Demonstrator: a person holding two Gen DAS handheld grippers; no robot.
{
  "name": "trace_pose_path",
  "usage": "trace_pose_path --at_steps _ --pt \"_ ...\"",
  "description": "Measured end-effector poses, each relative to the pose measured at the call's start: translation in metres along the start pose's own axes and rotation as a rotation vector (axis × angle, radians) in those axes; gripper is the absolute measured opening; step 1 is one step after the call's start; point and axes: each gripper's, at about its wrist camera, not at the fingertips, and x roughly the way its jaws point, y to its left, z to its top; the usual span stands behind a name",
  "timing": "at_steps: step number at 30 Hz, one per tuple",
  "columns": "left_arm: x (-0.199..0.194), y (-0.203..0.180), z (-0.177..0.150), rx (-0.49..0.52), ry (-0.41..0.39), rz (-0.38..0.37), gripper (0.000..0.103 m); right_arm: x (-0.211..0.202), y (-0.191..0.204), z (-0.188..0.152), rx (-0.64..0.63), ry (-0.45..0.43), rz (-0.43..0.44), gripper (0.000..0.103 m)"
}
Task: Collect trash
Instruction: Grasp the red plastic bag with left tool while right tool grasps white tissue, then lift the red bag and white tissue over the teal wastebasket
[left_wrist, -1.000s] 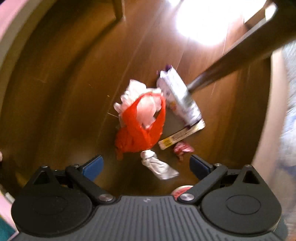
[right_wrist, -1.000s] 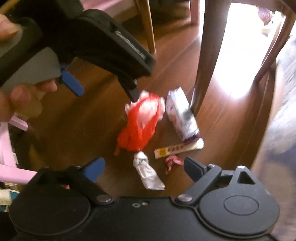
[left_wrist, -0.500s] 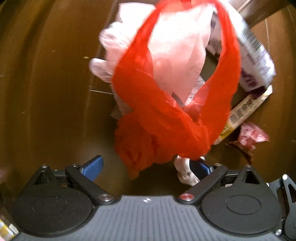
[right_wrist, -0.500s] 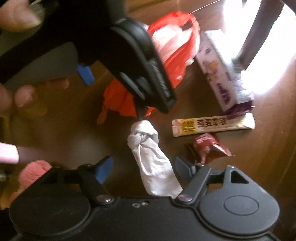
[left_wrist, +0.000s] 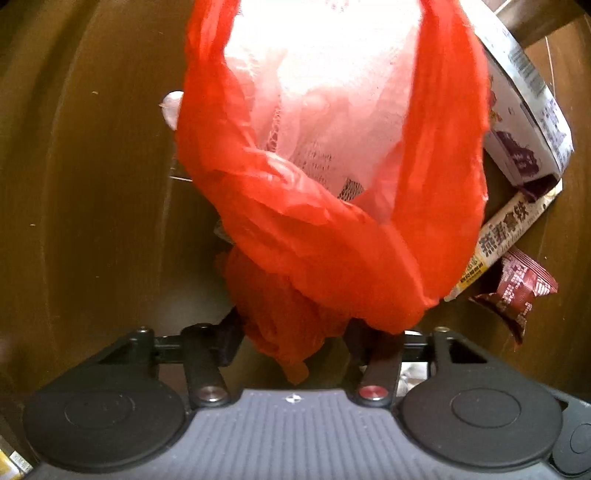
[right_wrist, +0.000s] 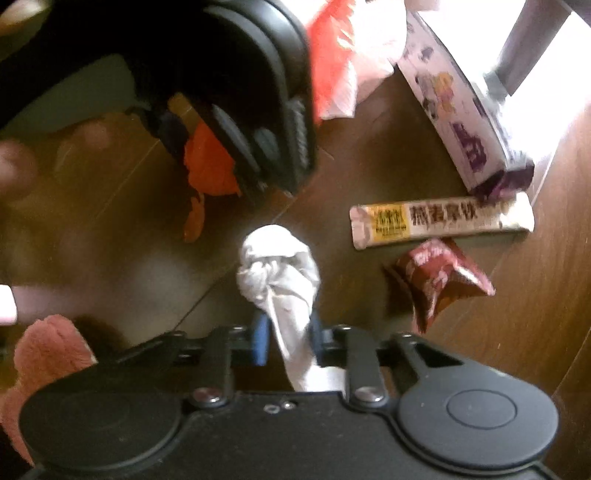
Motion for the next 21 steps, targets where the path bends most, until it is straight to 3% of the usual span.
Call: trace_pose_path --at_steps 3,11,15,21 --pt "-0.015 0.006 -0.005 -0.007 -0.011 0.006 0.047 -0.02 -0.006 0.001 0.1 -0.003 0.036 0.005" --pt "-0.085 0.012 -0.038 -0.076 -0.024 0.023 0.047 -0.107 -0.011 -0.006 0.267 -0.033 0.071 0.004" --pt "-0.142 0.004 -0.05 -0.067 -0.041 0.029 0.047 -0.176 -0.02 -0.003 0.317 -0.077 0.059 0.004" --pt "-0.261 -0.007 -0.067 -0.073 -0.112 0.023 0.047 -0.301 -0.036 0.008 0.341 -0.208 0.041 0.004"
